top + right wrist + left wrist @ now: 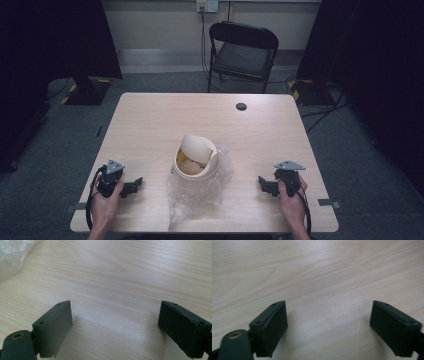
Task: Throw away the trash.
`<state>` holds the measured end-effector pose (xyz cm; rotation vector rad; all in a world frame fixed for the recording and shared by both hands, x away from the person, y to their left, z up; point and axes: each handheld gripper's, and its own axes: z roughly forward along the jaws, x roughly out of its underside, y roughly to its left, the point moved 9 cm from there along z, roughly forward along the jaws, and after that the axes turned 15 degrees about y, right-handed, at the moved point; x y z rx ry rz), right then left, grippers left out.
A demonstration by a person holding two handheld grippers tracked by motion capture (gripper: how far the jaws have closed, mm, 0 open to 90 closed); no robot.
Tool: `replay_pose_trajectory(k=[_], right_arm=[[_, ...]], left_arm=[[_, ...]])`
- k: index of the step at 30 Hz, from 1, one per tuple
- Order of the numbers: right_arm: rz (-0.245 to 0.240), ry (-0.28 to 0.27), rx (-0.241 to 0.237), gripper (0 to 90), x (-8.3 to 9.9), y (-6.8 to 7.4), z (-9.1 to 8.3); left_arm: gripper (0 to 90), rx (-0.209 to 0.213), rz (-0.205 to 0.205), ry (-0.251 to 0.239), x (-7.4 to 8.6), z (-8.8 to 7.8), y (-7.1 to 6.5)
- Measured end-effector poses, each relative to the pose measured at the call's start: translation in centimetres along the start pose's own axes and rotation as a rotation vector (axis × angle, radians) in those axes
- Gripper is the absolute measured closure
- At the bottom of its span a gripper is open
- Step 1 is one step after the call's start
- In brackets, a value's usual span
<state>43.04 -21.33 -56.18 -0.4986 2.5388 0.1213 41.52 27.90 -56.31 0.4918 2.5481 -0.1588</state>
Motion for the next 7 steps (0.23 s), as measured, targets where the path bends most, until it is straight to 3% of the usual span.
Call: replay_pose_trajectory(k=[7], right_arm=[[0.001,0.0,0.001,11.1,0.0,-0.01,0.0]], left_arm=[[10.7,-0.01,0.0,-0.006,-0.01,0.09,0.03]])
